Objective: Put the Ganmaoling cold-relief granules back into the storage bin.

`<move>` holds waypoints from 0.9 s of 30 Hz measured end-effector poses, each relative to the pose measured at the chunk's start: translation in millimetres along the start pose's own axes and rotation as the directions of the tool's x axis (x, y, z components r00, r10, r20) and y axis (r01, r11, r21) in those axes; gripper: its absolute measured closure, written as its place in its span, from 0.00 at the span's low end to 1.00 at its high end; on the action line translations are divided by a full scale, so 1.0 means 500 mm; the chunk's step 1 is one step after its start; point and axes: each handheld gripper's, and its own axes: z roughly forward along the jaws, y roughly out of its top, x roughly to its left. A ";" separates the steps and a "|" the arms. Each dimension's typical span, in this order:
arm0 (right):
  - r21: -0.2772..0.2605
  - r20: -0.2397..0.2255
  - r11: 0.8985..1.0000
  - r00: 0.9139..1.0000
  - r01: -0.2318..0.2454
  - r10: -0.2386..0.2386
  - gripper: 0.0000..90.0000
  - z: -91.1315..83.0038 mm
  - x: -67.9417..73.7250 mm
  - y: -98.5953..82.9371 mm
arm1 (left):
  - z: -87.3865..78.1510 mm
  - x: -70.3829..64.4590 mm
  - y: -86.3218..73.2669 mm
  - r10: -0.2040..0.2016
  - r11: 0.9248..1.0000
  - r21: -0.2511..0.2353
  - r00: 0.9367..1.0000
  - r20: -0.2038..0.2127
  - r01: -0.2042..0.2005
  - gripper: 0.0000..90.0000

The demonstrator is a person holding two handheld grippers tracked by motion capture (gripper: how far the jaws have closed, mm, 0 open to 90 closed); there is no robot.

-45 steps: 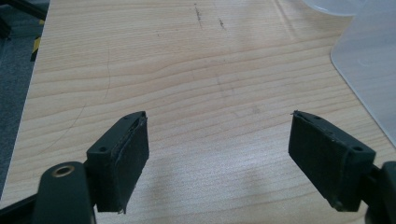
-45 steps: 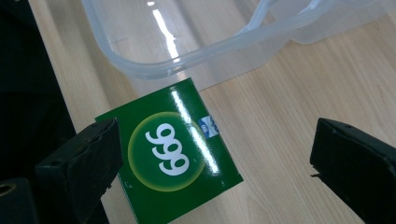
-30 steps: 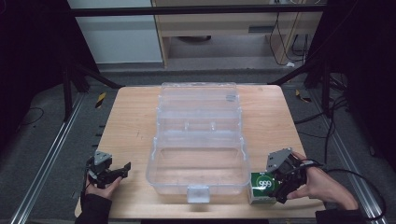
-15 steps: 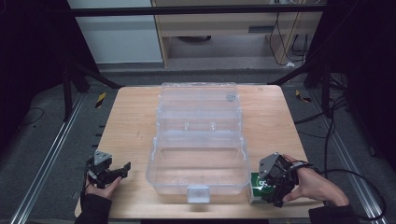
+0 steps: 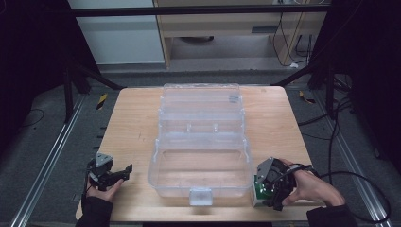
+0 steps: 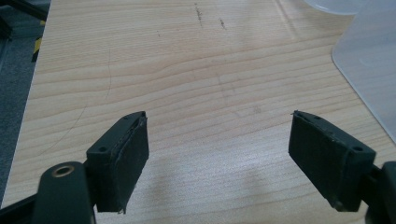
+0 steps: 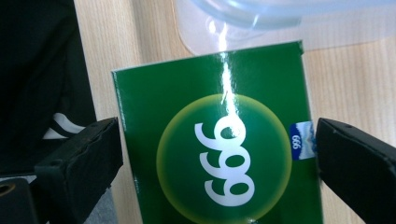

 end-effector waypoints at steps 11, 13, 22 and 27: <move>0.018 -0.039 1.000 0.999 0.004 -0.003 0.08 0.033 -0.011 -0.010 | 0.002 0.000 0.000 0.001 1.000 0.002 1.000 -0.001 -0.001 0.22; 0.021 -0.043 1.000 0.999 0.001 0.000 0.08 0.037 -0.011 -0.012 | 0.002 0.000 0.000 0.001 1.000 0.003 1.000 -0.001 -0.001 0.22; 0.011 -0.049 1.000 0.999 0.001 -0.001 0.12 0.037 -0.014 -0.017 | 0.002 0.000 0.000 0.002 1.000 0.004 1.000 -0.001 -0.002 0.22; 0.014 -0.053 1.000 0.998 -0.018 0.018 0.15 0.033 -0.015 -0.020 | 0.002 0.000 0.000 0.002 1.000 0.005 1.000 -0.001 -0.002 0.22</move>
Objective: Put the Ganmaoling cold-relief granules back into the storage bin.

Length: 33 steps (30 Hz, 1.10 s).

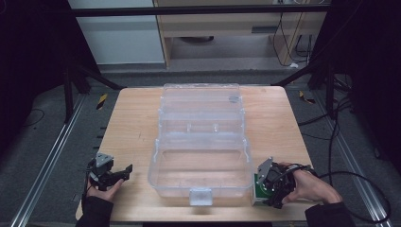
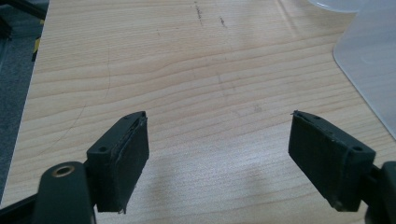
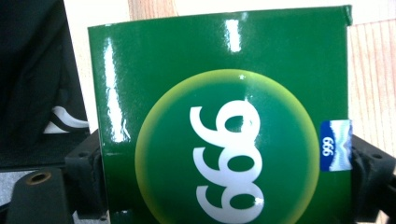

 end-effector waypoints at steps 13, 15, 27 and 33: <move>0.004 0.010 0.999 0.999 -0.044 0.044 0.17 -0.010 -0.002 -0.006 | 0.000 -0.001 0.000 0.002 1.000 0.000 1.000 -0.001 -0.002 0.22; -0.004 0.014 0.999 0.998 -0.054 0.054 0.17 -0.016 -0.002 -0.009 | 0.000 0.000 0.000 0.001 1.000 0.000 1.000 -0.001 -0.001 0.22; -0.055 0.053 0.995 0.995 -0.083 0.086 0.17 -0.076 -0.002 -0.008 | -0.001 0.000 0.000 0.002 1.000 0.000 1.000 -0.003 -0.002 0.22; -0.059 0.060 0.994 0.993 -0.094 0.097 0.17 -0.109 -0.003 -0.003 | -0.001 0.000 0.000 0.002 1.000 0.000 1.000 -0.002 -0.002 0.22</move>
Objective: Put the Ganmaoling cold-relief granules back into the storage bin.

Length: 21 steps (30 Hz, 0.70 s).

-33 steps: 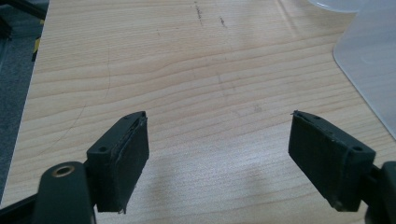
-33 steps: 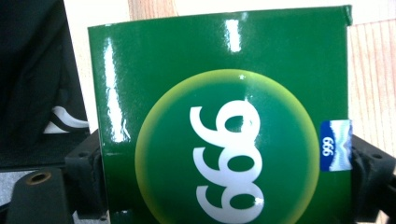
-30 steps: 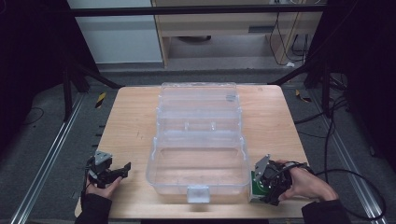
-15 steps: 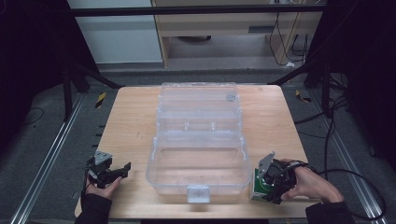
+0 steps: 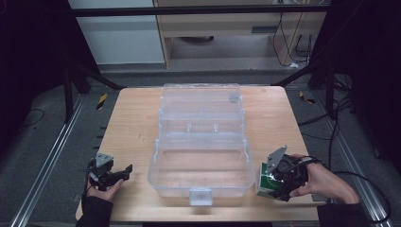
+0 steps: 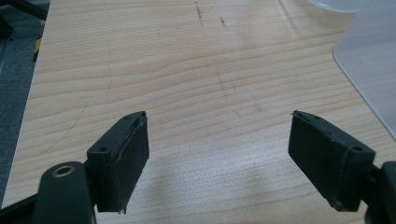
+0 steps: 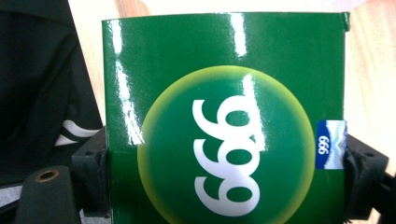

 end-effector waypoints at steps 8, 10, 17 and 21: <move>-0.018 0.026 1.000 1.000 0.006 -0.005 0.17 -0.046 -0.002 0.012 | 0.000 0.000 0.000 0.000 1.000 0.001 1.000 0.000 0.000 0.22; -0.031 0.034 0.999 0.999 0.013 -0.012 0.17 -0.056 -0.003 0.015 | 0.000 0.000 0.000 0.000 1.000 0.000 1.000 -0.001 0.000 0.22; -0.047 0.056 0.999 0.998 0.013 -0.010 0.17 -0.092 -0.005 0.035 | 0.001 0.000 0.000 0.000 1.000 0.003 1.000 -0.001 0.000 0.22; -0.067 0.076 0.997 0.997 0.024 -0.019 0.17 -0.116 -0.008 0.050 | 0.001 0.000 0.000 -0.002 1.000 0.002 1.000 -0.001 0.002 0.22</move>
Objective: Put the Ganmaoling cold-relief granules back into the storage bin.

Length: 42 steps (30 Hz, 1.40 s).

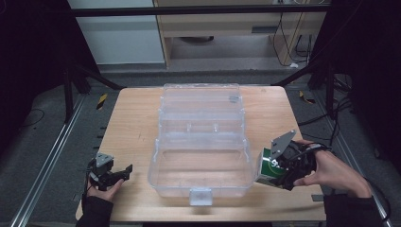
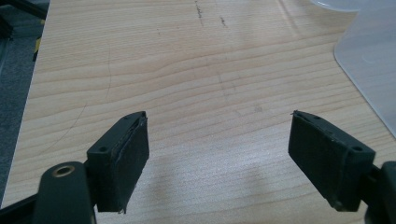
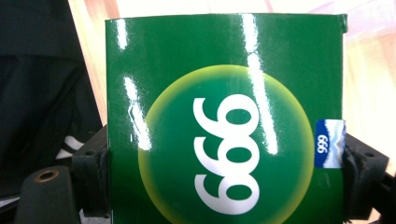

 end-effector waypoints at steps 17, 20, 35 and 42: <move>-0.033 0.013 0.998 0.999 0.047 -0.046 0.17 -0.017 -0.004 0.081 | 0.000 0.000 0.000 0.000 1.000 0.000 1.000 0.001 0.000 0.22; -0.045 0.013 0.998 0.999 0.048 -0.047 0.17 -0.013 -0.005 0.094 | -0.001 0.001 0.000 0.001 1.000 -0.001 1.000 0.001 -0.001 0.22; -0.068 0.001 0.993 0.996 0.093 -0.093 0.17 0.033 -0.006 0.147 | -0.001 0.001 0.001 0.005 1.000 -0.002 1.000 -0.002 -0.005 0.22; -0.072 -0.009 0.991 0.993 0.116 -0.117 0.17 0.056 -0.002 0.162 | -0.001 0.000 0.001 0.006 1.000 -0.001 1.000 -0.002 -0.006 0.22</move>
